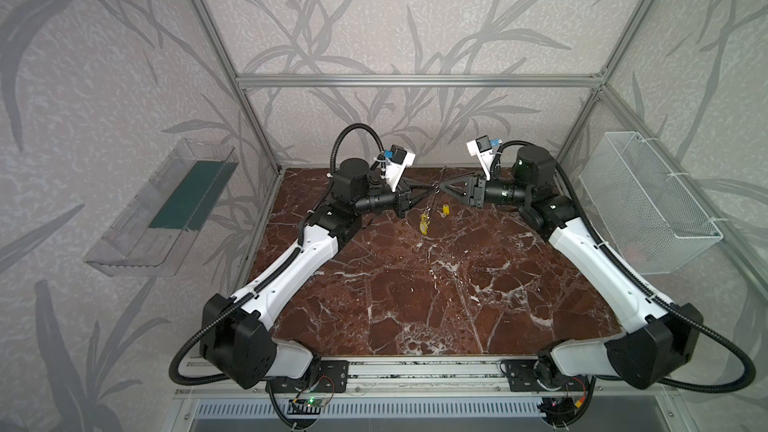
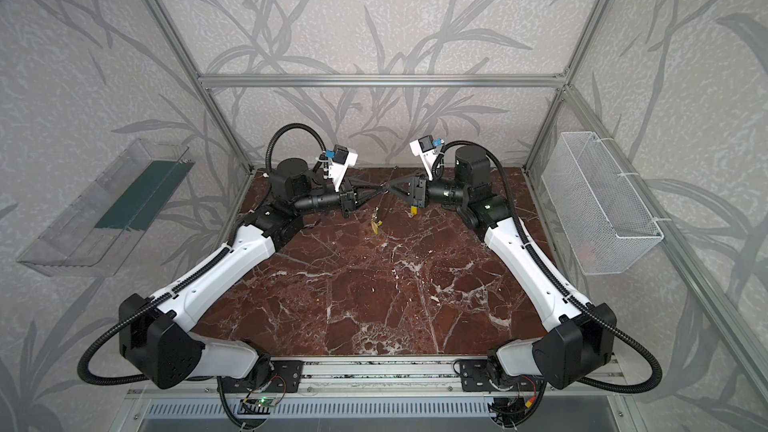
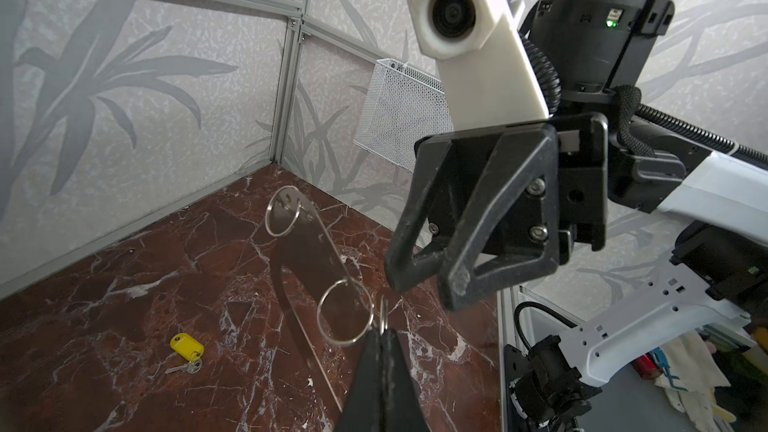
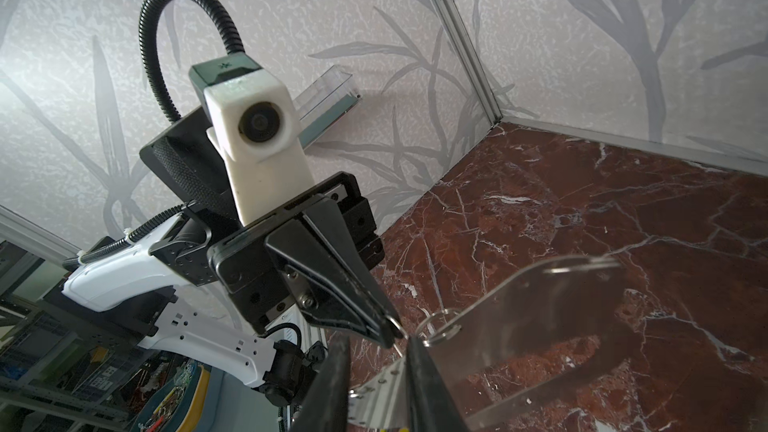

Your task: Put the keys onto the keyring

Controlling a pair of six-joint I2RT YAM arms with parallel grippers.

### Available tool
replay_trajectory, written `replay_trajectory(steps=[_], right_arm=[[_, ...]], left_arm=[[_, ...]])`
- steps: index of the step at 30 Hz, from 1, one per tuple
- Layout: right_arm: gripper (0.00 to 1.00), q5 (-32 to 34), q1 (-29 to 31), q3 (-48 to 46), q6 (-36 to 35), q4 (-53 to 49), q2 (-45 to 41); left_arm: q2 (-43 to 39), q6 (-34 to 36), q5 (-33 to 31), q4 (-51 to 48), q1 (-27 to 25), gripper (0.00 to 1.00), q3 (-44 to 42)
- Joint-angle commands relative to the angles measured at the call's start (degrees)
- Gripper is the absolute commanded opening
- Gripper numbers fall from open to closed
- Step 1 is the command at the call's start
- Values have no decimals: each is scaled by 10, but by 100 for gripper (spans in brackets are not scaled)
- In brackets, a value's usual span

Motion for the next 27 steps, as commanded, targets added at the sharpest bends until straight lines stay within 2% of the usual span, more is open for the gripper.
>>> replay_trajectory(steps=[1, 5, 12, 21, 27], right_arm=[[26, 2, -1, 20, -39, -35, -3], [26, 12, -1, 19, -52, -48, -5], [25, 1, -2, 16, -81, -62, -3], [25, -18, 0, -8, -139, -67, -14], [24, -32, 9, -5, -172, -84, -3]], left_arm=[[-23, 66, 2, -19, 1, 0, -3], [-27, 126, -4, -23, 1, 0, -21], [-38, 127, 27, -14, 4, 0, -31], [-9, 104, 114, -4, 28, 0, -13], [2, 105, 136, -15, 32, 0, 0]])
